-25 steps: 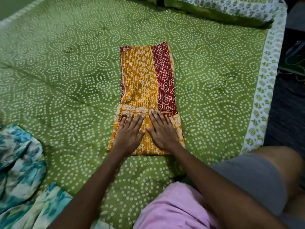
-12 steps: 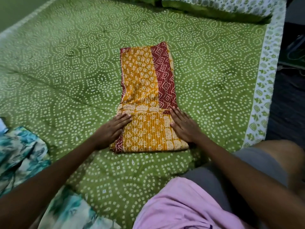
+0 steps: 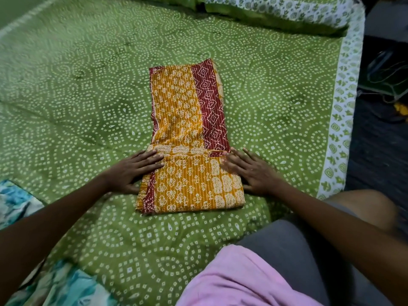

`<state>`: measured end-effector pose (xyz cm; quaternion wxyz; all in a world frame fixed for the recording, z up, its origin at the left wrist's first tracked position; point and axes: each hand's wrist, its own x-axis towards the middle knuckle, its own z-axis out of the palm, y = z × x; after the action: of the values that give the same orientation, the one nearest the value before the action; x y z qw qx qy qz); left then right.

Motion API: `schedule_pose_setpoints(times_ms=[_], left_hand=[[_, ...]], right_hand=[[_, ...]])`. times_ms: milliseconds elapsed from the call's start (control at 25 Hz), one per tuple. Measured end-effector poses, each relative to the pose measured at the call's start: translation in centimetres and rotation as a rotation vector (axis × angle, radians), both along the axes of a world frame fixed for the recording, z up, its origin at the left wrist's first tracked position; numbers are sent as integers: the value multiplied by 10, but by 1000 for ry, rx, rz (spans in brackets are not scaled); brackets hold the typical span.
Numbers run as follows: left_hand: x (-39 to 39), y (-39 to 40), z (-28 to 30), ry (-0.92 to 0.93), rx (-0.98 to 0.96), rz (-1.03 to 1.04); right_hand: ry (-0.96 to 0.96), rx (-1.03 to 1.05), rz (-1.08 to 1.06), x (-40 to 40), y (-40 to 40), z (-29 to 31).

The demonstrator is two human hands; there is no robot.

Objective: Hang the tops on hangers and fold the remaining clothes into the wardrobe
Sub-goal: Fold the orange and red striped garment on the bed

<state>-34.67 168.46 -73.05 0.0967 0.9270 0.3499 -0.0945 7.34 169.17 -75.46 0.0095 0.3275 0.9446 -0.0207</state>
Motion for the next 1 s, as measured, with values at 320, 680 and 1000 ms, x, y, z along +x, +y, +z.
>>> schedule_pose_setpoints(times_ms=[320, 680, 1000], left_hand=[[57, -25, 10, -815, -305, 688], [88, -3, 15, -1224, -473, 1545], [120, -22, -1, -1138, 17, 1590]], right_hand=[[659, -601, -391, -30, 12, 15], [1027, -1099, -1105, -44, 38, 38], [1189, -704, -1248, -71, 14, 16]])
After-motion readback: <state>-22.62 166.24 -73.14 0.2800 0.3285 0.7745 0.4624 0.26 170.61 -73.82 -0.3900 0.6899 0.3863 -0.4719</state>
